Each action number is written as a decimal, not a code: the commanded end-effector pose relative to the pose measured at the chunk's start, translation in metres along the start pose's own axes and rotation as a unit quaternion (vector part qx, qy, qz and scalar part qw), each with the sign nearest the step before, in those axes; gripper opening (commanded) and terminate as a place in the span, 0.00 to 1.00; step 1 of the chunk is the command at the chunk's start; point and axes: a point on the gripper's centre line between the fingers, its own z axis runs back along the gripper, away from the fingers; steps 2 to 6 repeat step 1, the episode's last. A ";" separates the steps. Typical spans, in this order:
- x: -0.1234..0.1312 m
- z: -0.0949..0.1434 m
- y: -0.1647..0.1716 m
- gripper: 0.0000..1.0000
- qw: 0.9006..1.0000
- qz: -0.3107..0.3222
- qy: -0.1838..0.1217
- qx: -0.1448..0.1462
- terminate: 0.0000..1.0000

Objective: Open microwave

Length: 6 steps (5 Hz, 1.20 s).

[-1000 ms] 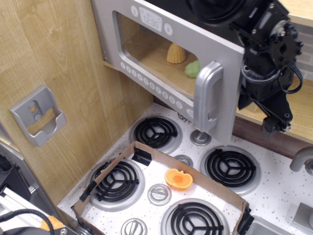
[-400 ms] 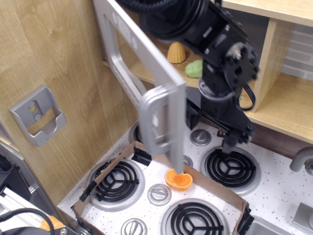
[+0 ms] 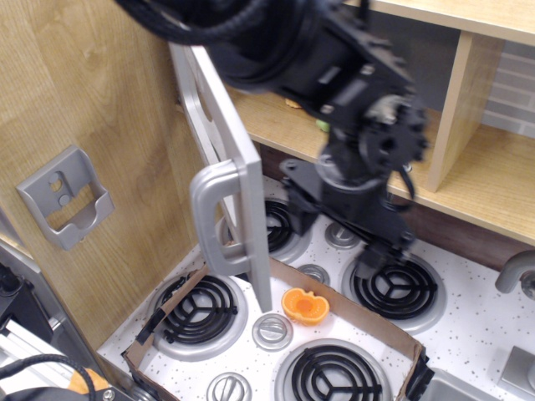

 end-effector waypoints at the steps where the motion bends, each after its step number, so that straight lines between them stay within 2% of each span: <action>1: -0.008 -0.003 0.024 1.00 0.999 0.006 -0.002 -0.052 1.00; 6: -0.008 -0.003 0.024 1.00 0.999 0.006 -0.002 -0.052 1.00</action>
